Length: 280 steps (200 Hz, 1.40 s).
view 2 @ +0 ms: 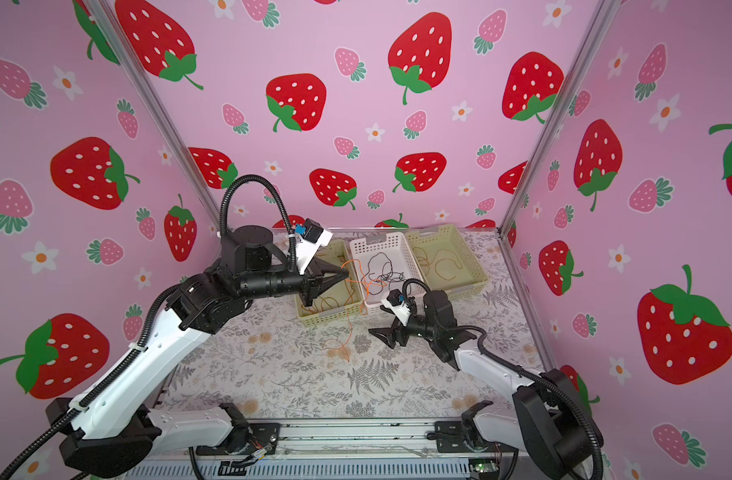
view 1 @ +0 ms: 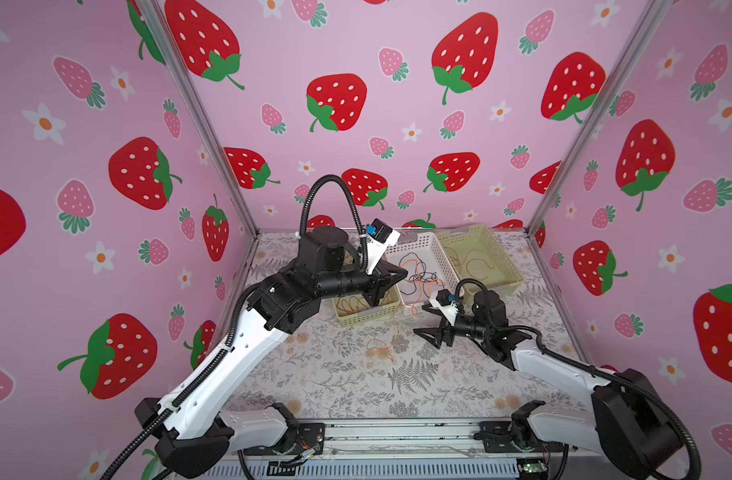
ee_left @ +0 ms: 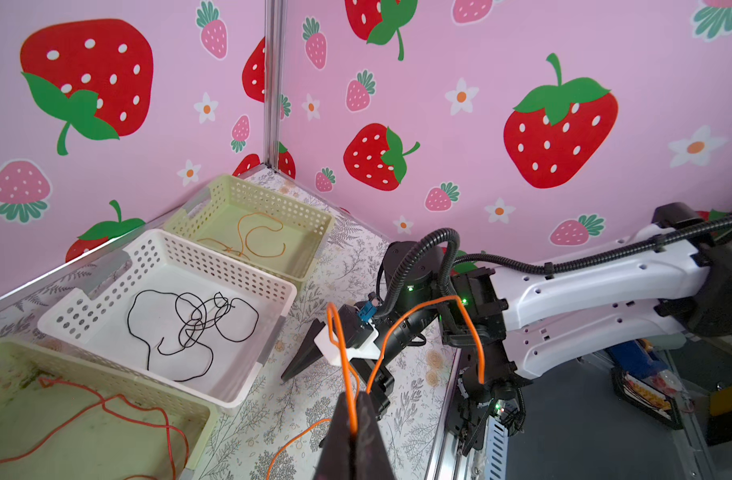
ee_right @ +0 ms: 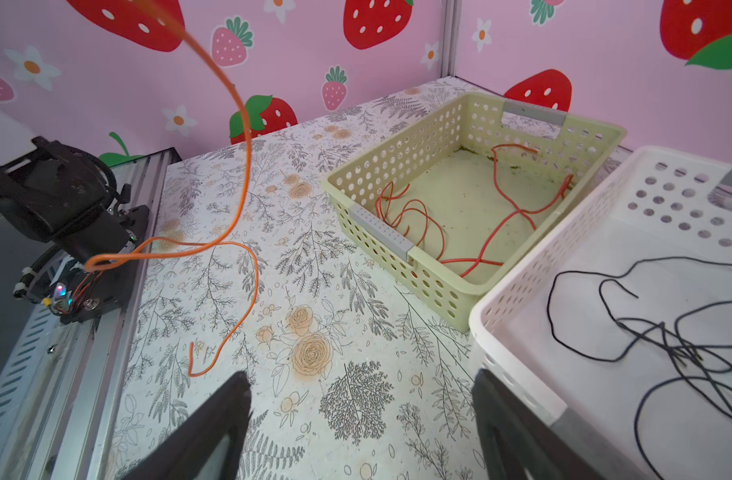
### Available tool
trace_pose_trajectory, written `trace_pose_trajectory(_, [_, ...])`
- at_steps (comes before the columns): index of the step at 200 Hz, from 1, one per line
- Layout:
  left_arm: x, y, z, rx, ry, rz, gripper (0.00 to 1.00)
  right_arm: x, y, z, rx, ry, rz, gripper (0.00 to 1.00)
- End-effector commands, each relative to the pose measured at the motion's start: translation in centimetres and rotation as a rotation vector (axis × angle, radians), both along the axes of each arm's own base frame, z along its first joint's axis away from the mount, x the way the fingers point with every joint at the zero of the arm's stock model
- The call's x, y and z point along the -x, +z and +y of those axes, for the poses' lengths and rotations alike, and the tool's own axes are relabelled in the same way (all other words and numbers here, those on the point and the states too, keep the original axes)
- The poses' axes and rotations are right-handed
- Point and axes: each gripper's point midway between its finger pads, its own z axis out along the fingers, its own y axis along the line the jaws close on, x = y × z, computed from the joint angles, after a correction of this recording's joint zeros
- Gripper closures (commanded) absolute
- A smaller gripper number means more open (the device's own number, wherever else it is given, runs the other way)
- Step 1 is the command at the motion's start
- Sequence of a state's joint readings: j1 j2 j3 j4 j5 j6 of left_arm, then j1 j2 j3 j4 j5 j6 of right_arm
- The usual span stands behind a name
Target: Untangle the cables
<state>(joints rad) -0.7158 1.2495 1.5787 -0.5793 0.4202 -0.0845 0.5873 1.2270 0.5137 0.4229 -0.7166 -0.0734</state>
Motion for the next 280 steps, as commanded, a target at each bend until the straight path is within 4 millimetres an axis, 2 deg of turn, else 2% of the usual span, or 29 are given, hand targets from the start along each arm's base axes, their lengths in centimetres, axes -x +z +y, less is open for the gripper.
trace_pose_trajectory(1, [0.3,3.6,-0.2,0.065,-0.002,-0.077,1.00,0.4,1.2,0.8,-0.016,0.068,-0.085,0.16])
trace_pose_trajectory(24, [0.7,4.5,-0.7,0.078,-0.025,-0.090,1.00,0.5,0.7,1.1,0.001,0.090,-0.079,0.16])
trace_pose_trajectory(61, [1.0,5.6,-1.9,0.089,-0.065,-0.117,1.00,-0.8,0.2,1.3,0.034,0.057,-0.101,0.17])
trace_pose_trajectory(87, [1.0,6.3,-2.3,0.097,-0.071,-0.138,1.00,-1.6,0.0,1.6,0.052,0.048,-0.113,0.21])
trace_pose_trajectory(127, [0.7,7.6,-2.2,0.112,-0.061,-0.180,1.00,-1.5,-0.4,1.9,0.043,0.070,-0.095,0.28])
trace_pose_trajectory(158, [0.8,8.4,-2.1,0.129,-0.056,-0.204,1.00,-1.4,-0.6,2.1,0.038,0.076,-0.078,0.47])
trace_pose_trajectory(181, [0.7,8.8,-1.8,0.125,-0.044,-0.224,1.00,-1.7,-1.0,1.9,0.052,0.056,-0.069,0.74])
trace_pose_trajectory(204, [0.6,9.1,-1.1,0.115,-0.017,-0.247,1.00,-2.1,-0.9,1.5,0.061,0.016,-0.081,0.89])
trace_pose_trajectory(221, [0.2,9.2,-0.3,0.105,0.022,-0.261,1.00,-3.3,-1.0,0.7,0.087,-0.062,-0.097,1.00])
trace_pose_trajectory(240, [-0.4,9.2,1.1,0.100,0.083,-0.274,1.00,-5.7,-1.6,-1.1,0.130,-0.214,-0.090,1.00])
trace_pose_trajectory(253, [-1.1,9.3,2.4,0.111,0.128,-0.275,1.00,-7.3,-2.1,-2.8,0.142,-0.313,-0.045,1.00])
trace_pose_trajectory(280, [-2.8,8.9,5.0,0.126,0.212,-0.249,1.00,-10.7,-2.1,-7.9,0.105,-0.546,0.055,1.00])
